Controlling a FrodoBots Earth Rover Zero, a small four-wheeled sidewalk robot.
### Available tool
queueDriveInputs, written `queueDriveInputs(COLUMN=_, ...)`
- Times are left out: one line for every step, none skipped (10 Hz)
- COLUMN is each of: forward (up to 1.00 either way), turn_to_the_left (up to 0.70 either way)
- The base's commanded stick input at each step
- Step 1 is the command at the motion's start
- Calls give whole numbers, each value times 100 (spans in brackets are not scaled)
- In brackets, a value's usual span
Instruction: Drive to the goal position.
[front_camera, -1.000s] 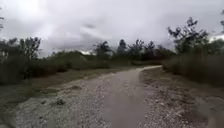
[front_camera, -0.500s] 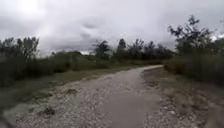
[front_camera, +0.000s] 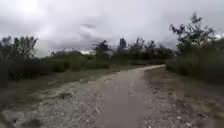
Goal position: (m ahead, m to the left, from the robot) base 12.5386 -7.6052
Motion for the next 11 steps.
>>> queueDriveInputs(forward=50, turn_to_the_left=0)
queueDriveInputs(forward=50, turn_to_the_left=0)
queueDriveInputs(forward=50, turn_to_the_left=0)
queueDriveInputs(forward=50, turn_to_the_left=0)
queueDriveInputs(forward=50, turn_to_the_left=0)
queueDriveInputs(forward=50, turn_to_the_left=0)
queueDriveInputs(forward=50, turn_to_the_left=0)
queueDriveInputs(forward=50, turn_to_the_left=0)
queueDriveInputs(forward=50, turn_to_the_left=0)
queueDriveInputs(forward=50, turn_to_the_left=0)
queueDriveInputs(forward=50, turn_to_the_left=0)
